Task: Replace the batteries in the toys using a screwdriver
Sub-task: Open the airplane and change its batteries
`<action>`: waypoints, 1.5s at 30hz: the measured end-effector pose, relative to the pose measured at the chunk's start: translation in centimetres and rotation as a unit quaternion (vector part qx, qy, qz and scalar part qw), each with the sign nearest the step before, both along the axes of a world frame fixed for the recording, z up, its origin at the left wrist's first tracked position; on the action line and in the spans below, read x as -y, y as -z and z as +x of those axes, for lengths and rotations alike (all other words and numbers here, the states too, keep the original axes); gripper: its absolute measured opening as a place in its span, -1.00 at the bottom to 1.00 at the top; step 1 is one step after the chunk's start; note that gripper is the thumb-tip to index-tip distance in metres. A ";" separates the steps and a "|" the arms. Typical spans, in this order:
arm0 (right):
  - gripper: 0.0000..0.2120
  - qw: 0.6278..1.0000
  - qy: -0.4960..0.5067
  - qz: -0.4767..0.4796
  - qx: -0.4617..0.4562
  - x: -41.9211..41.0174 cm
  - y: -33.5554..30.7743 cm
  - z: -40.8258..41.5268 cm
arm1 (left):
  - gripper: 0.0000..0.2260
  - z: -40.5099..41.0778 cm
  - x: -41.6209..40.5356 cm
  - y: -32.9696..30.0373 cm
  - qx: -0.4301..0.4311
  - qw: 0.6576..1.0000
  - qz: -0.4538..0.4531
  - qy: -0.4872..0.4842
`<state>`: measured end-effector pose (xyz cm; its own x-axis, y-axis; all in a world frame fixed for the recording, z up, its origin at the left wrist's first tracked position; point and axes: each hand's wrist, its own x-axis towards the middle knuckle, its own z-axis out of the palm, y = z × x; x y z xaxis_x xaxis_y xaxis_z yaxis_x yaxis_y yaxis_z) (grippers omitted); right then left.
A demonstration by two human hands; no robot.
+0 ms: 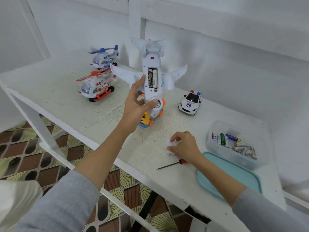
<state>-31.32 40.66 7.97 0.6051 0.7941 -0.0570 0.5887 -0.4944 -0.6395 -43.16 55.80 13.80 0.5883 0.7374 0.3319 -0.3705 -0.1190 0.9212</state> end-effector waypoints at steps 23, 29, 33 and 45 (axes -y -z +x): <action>-0.81 0.925 0.139 0.308 -0.172 4.5 -8.1 5.2 | -0.38 6.5 6.5 6.8 -0.040 0.989 -0.038 0.134; -0.73 0.922 0.100 0.288 -0.239 2.6 -6.7 4.5 | -0.34 6.5 6.9 8.2 -0.039 0.980 -0.097 0.168; -0.67 0.918 0.091 0.277 -0.268 1.8 -6.1 4.8 | -0.33 6.5 6.8 8.3 -0.035 0.979 -0.104 0.173; -0.69 0.906 0.104 0.277 -0.302 0.7 -5.6 5.5 | -0.33 6.5 6.8 8.3 -0.039 0.977 -0.114 0.178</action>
<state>-25.78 39.93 13.55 0.7364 0.6743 -0.0547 -0.0202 -0.0589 -0.9981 -36.68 48.96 5.53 0.8375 0.5318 0.1258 -0.2779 0.2162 0.9360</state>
